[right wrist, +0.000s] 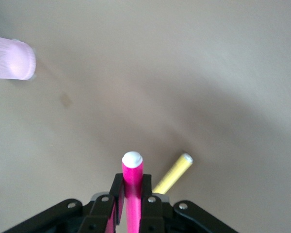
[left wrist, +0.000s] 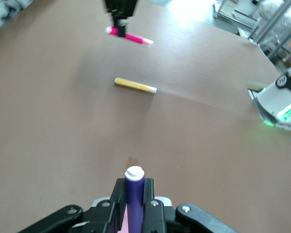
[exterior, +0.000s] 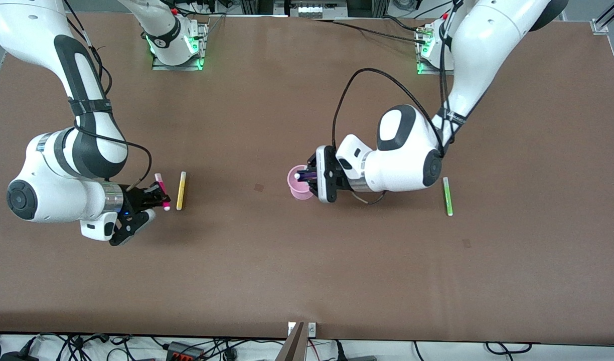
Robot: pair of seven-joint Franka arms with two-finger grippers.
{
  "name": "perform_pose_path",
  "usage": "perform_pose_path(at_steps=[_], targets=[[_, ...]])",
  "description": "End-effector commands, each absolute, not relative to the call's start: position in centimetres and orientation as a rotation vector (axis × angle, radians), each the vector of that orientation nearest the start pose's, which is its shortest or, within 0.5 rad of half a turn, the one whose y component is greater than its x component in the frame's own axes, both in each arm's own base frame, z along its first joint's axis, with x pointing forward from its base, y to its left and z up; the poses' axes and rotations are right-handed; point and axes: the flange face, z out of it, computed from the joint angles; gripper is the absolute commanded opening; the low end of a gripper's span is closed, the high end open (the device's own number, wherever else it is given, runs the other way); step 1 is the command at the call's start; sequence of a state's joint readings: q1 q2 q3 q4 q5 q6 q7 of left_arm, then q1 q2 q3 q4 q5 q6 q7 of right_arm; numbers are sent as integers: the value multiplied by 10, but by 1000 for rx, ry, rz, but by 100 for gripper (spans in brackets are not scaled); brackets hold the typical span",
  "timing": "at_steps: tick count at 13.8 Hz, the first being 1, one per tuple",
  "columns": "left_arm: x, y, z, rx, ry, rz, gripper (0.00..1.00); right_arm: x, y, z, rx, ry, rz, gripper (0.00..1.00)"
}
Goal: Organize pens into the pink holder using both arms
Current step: 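Lower the purple pen into the pink cup and open the left gripper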
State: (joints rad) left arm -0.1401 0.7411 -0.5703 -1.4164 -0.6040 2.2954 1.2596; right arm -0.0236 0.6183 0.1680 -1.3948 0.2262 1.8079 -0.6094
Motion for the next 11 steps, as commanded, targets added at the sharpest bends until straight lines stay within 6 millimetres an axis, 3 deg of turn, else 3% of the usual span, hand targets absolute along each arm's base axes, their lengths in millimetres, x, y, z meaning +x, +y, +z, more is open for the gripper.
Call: perform_pose_path(at_steps=[1, 6, 11], targets=[[608, -444, 323, 1659, -1623, 659, 0, 695, 107, 353, -2500, -1059, 70, 0], [588, -448, 292, 1431, -1796, 758, 0, 696, 110, 352, -2373, -1189, -7, 0], [580, -440, 271, 1405, -1831, 732, 0, 698, 120, 346, -2315, -1323, -80, 0]])
